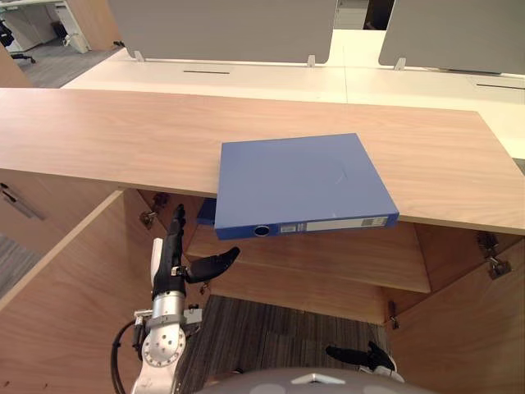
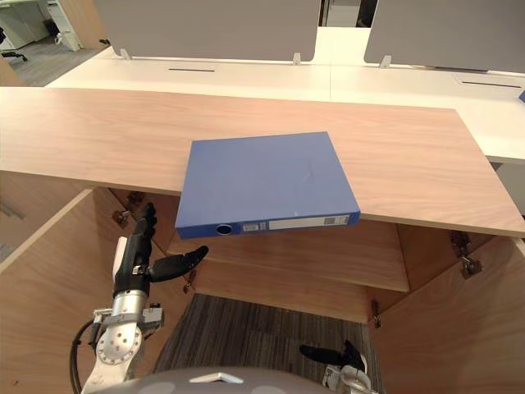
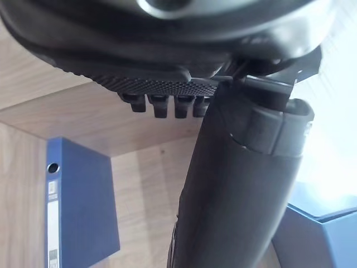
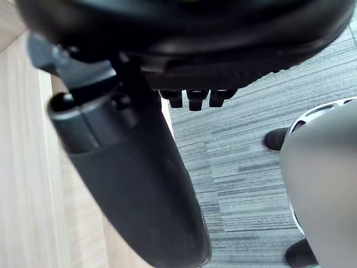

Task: Walk over to the cabinet, pick up the folder, carry it to the office cabinet, place the folder inside the office cabinet, then close the office cabinet door

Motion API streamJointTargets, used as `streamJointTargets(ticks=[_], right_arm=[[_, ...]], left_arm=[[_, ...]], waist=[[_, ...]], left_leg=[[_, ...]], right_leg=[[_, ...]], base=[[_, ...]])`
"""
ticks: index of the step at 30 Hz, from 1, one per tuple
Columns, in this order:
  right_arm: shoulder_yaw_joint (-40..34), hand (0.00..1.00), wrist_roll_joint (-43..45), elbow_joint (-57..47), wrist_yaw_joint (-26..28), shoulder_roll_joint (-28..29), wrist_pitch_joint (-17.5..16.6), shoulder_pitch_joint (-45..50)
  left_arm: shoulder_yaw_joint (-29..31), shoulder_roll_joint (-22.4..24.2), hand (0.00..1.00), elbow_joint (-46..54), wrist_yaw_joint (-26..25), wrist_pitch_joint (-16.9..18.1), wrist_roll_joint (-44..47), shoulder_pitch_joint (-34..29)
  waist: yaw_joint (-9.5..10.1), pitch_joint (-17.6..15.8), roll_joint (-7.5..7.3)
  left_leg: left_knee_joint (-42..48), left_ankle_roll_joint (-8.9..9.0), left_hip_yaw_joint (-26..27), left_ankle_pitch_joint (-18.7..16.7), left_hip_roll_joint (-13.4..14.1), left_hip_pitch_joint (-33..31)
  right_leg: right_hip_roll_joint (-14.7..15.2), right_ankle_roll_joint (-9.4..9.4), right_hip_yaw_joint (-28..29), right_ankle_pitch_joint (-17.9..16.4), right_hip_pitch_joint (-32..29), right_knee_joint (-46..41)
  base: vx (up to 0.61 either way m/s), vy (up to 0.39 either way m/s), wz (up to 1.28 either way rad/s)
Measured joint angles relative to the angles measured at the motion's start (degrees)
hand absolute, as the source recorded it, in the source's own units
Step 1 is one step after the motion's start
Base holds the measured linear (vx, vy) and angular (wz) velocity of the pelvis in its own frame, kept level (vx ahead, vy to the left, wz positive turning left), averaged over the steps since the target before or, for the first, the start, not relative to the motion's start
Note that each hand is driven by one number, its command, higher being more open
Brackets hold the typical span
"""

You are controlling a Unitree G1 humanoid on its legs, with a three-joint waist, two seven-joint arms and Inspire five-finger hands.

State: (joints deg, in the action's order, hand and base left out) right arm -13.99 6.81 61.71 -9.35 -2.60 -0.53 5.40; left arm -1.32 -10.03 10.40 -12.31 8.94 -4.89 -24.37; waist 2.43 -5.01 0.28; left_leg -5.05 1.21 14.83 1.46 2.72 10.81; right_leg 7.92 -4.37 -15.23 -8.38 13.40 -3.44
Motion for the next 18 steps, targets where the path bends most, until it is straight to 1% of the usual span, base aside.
streamJointTargets(ticks=[5,7,10,18], right_arm=[[0.37,1.00,-0.11,1.09,0.48,-1.35,0.04,-0.15],[1.71,1.00,-0.18,1.71,0.53,-2.42,0.12,-0.08],[1.70,1.00,-0.25,2.44,0.56,-2.95,0.43,0.25],[1.68,1.00,-0.32,3.92,0.65,-3.57,1.10,0.56]], left_arm=[[0.20,-3.31,1.00,3.95,0.00,0.94,-2.24,-1.16],[0.78,-3.86,1.00,4.19,-0.07,1.17,-2.68,-1.16],[2.42,-3.93,1.00,4.19,-0.46,1.17,-4.60,-1.16],[2.78,-4.22,1.00,5.95,-1.05,1.17,-4.71,-1.16]], waist=[[-0.06,0.18,0.21],[-0.06,0.36,0.48],[-0.07,0.42,0.58],[-0.06,0.43,0.52]], left_leg=[[-0.01,0.04,-0.13,-0.05,0.00,1.39],[-0.03,0.04,-0.14,-0.05,0.00,1.43],[-0.04,0.04,-0.15,-0.05,-0.01,1.53],[-0.02,0.04,-0.46,-0.05,-0.07,1.52]], right_leg=[[-0.06,0.15,0.10,0.09,1.53,0.46],[-0.07,0.24,0.26,0.16,1.51,0.46],[-0.10,0.23,0.61,0.18,1.44,0.52],[-0.16,0.21,0.94,0.21,1.43,0.68]], base=[[-0.03,-0.007,0.00],[-0.06,0.000,-0.01],[-0.05,0.002,-0.03],[0.00,0.000,0.00]])
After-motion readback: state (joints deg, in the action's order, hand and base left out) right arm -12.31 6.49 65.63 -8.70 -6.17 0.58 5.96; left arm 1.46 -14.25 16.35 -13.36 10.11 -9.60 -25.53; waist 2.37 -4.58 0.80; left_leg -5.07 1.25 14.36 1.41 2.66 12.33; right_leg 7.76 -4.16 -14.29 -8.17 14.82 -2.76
